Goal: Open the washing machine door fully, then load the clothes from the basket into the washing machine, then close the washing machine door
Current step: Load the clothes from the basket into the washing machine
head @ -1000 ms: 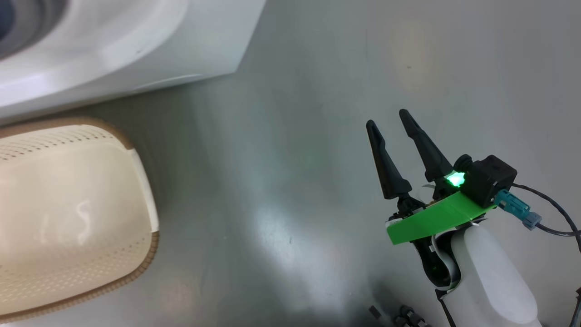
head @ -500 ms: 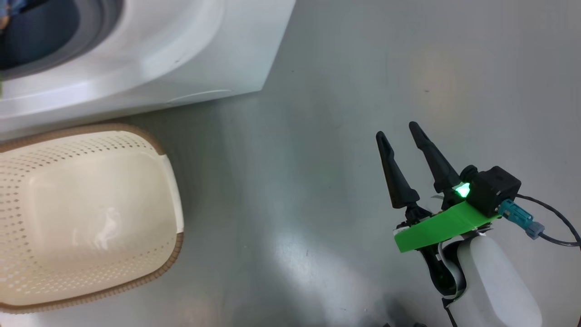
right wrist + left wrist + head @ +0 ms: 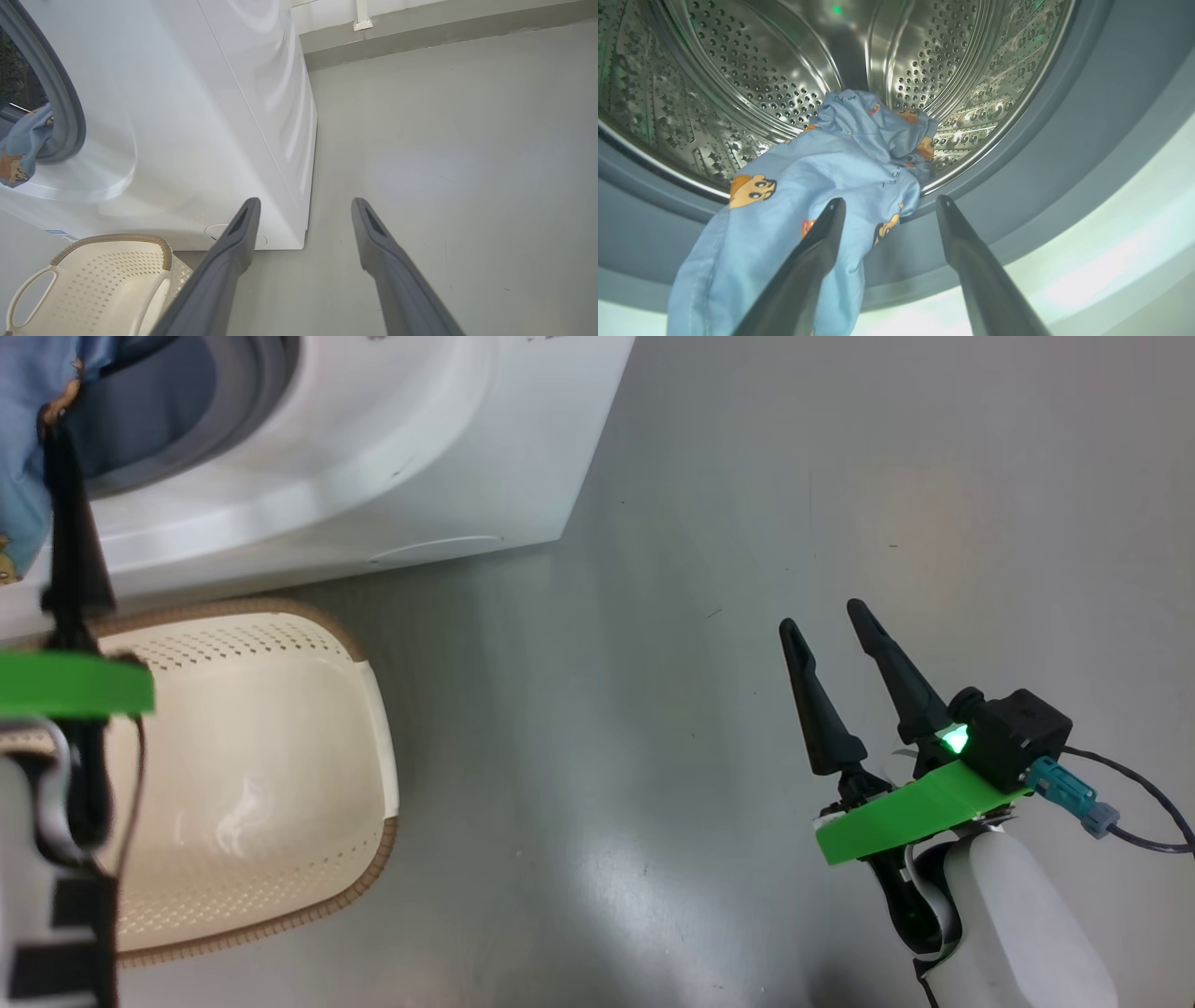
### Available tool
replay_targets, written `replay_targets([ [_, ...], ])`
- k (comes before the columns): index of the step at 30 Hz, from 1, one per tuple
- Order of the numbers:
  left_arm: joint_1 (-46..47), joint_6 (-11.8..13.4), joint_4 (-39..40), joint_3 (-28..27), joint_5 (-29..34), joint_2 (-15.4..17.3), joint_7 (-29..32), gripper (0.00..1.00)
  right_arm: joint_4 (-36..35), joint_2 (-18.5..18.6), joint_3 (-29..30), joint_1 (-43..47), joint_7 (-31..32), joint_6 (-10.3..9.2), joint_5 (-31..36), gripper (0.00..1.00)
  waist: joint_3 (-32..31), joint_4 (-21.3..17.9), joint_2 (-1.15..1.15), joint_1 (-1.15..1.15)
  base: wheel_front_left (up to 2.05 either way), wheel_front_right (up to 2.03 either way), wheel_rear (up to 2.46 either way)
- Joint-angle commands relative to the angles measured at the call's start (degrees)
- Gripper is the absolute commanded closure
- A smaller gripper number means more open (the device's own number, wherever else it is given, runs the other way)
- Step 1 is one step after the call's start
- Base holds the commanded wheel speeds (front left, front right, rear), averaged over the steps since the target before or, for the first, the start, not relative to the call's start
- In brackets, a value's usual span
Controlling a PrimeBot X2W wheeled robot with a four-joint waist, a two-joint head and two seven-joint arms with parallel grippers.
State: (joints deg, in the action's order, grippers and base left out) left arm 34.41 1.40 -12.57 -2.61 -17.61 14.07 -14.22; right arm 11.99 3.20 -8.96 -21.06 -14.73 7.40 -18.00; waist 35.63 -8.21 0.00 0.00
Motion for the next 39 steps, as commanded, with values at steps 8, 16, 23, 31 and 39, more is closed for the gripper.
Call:
replay_targets([
  [8, -11.59, 2.06, 9.66, -5.05, 1.38, -2.8, -0.75, 0.0, -1.12, -0.32, -1.5, 1.91, -0.27, 0.09, 0.58, 0.0, -0.38, 0.01, 0.0, 0.0, 0.0, 0.0, 0.0],
  [16, -18.02, 1.17, 13.71, -8.28, 4.0, -7.33, -0.77, 0.0, -1.0, -0.32, -1.57, 1.88, -0.27, 0.09, 0.69, 0.0, -0.57, 0.2, 0.0, 0.0, 0.0, 0.0, 0.0],
  [23, -21.69, 0.41, 14.16, -10.17, 5.11, -9.83, -0.77, 0.0, -0.93, -0.32, -1.87, 1.86, -0.27, 0.09, 0.75, 0.0, -0.57, 0.18, 0.0, 0.0, 0.0, 0.0, 0.0],
  [31, -26.56, -0.09, 13.96, -11.52, 6.71, -10.89, -0.77, 0.0, -0.89, -0.32, -1.83, 1.91, -0.27, 0.09, 0.89, 0.0, -0.67, 0.28, 0.0, 0.0, 0.0, 0.0, 0.0],
  [39, -29.72, 0.29, 12.7, -11.82, 6.81, -11.14, -0.77, 0.0, -0.65, -0.32, -2.31, 1.8, -0.27, 0.09, 0.89, 0.0, -0.8, 0.16, 0.0, 0.0, 0.0, 0.0, 0.0],
])
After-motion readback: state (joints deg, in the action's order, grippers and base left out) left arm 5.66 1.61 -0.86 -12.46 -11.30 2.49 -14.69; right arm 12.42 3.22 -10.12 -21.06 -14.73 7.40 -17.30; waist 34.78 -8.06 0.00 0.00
